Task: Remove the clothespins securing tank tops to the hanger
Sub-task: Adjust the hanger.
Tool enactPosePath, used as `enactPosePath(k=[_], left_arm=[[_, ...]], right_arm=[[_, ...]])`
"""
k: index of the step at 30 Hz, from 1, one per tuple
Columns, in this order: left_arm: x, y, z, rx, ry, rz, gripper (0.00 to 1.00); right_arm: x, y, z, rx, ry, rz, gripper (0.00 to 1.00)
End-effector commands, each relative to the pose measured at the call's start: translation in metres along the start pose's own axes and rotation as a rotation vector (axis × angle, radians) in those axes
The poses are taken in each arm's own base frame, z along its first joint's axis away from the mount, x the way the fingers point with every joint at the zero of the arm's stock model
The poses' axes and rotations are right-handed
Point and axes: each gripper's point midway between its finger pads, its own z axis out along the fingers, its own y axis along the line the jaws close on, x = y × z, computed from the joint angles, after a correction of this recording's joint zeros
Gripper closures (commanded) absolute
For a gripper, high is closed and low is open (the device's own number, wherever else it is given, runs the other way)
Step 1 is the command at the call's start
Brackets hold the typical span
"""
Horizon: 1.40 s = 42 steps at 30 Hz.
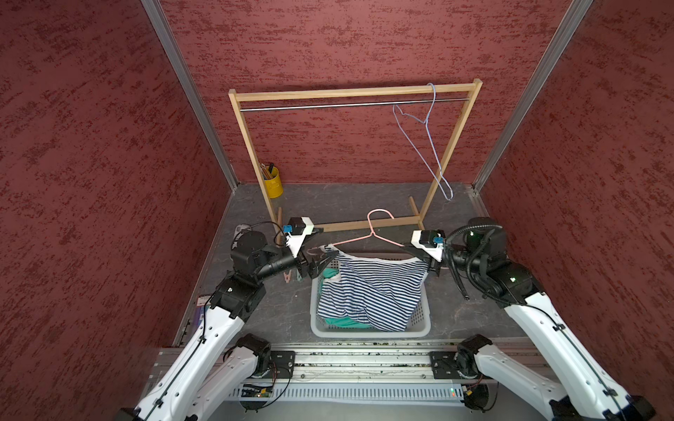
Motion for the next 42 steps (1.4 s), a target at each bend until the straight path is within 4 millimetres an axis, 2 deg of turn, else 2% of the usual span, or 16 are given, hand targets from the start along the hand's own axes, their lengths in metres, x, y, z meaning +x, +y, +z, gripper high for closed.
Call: enactPosePath(k=[1, 6, 7, 12, 16, 19, 20, 22, 23, 24, 26, 31, 36, 38, 42], left_arm=[[-0.007, -0.017, 0.006, 0.063, 0.008, 0.090, 0.23], [-0.005, -0.012, 0.015, 0.031, 0.037, 0.115, 0.27], [-0.004, -0.010, 0.017, 0.025, 0.043, 0.108, 0.32], [-0.007, -0.013, 0.019, 0.052, 0.044, 0.105, 0.62], [-0.009, -0.013, 0.017, 0.045, 0.038, 0.104, 1.00], [-0.009, -0.014, 0.014, 0.036, 0.036, 0.098, 1.00], [-0.009, -0.013, 0.013, 0.030, 0.033, 0.097, 1.00], [-0.009, -0.012, 0.012, 0.014, 0.034, 0.096, 1.00], [-0.008, -0.011, 0.010, 0.003, 0.036, 0.095, 1.00], [-0.008, -0.009, 0.009, -0.012, 0.035, 0.094, 1.00], [-0.009, -0.006, 0.006, -0.040, 0.034, 0.094, 1.00], [-0.011, -0.005, -0.003, -0.080, 0.004, 0.112, 1.00], [-0.009, -0.008, -0.007, -0.089, 0.016, 0.111, 1.00], [-0.006, -0.006, -0.009, -0.113, 0.025, 0.117, 1.00], [-0.004, -0.005, -0.013, -0.158, 0.030, 0.155, 1.00]], right_arm=[[-0.034, 0.000, -0.007, -0.029, -0.104, -0.082, 1.00], [-0.044, 0.008, -0.009, -0.080, -0.157, -0.095, 1.00], [-0.047, 0.010, -0.010, -0.087, -0.172, -0.104, 1.00], [-0.049, 0.011, -0.012, -0.076, -0.187, -0.110, 1.00], [-0.041, 0.007, -0.008, -0.062, -0.158, -0.089, 1.00], [-0.041, 0.004, -0.008, -0.039, -0.168, -0.076, 1.00], [-0.043, 0.003, -0.009, -0.027, -0.182, -0.074, 0.87], [-0.049, 0.002, -0.011, -0.011, -0.218, -0.076, 0.71], [-0.051, 0.002, -0.013, -0.002, -0.235, -0.082, 0.48], [-0.053, 0.001, -0.014, 0.012, -0.245, -0.080, 0.36], [-0.056, -0.002, -0.016, 0.032, -0.259, -0.075, 0.01], [-0.062, -0.021, -0.019, 0.129, -0.309, 0.044, 0.01], [-0.050, -0.047, -0.020, 0.262, -0.313, 0.263, 0.01], [-0.051, -0.045, -0.022, 0.260, -0.324, 0.309, 0.01], [-0.072, -0.030, -0.042, 0.267, -0.497, 0.349, 0.01]])
